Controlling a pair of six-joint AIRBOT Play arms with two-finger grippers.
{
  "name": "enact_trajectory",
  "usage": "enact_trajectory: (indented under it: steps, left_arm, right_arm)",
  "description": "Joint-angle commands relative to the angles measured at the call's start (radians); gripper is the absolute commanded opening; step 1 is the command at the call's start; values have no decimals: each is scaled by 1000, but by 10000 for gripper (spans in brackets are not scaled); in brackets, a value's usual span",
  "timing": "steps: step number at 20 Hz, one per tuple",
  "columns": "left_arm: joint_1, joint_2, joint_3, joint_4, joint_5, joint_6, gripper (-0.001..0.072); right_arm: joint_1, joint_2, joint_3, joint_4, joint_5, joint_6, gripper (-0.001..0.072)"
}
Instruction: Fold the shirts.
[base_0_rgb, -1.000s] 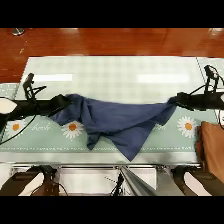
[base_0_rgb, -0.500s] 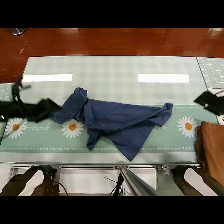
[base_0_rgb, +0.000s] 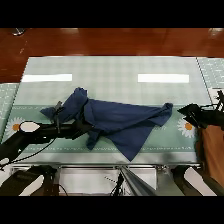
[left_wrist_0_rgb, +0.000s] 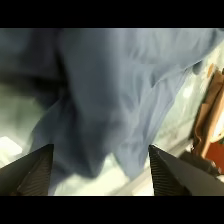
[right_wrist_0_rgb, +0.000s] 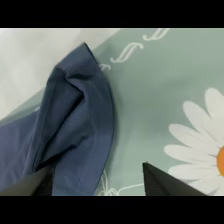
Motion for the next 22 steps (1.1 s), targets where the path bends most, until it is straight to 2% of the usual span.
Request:
enact_trajectory:
  steps: [1,2,4,8,13,19,20,21,22]
  left_arm:
    - [-106,-66,20,-113,155,76,203]
    - [-106,-86,39,-114,150,93,23]
    - [-105,-101,82,-114,145,133,23]
    - [-102,-102,148,-114,145,133,24]
    - [-102,-102,165,-114,134,132,24]
    - [-102,-102,165,-114,111,132,24]
    - [-102,-102,165,-114,111,133,24]
    - [-102,-102,165,-114,113,133,24]
    - [-101,-102,171,-113,114,133,24]
  right_arm:
    - [-2,1,-14,43,-8,-26,612]
    - [-2,1,-14,43,-8,-26,612]
    - [-2,1,-14,48,-12,-27,612]
    - [65,-29,2,58,-74,-29,612]
    - [222,-250,131,72,-71,-10,612]
    - [426,-463,307,72,-63,94,609]
    - [451,-484,332,72,-52,101,539]
    - [473,-504,362,72,-33,103,345]
    - [486,-517,396,71,-4,85,52]
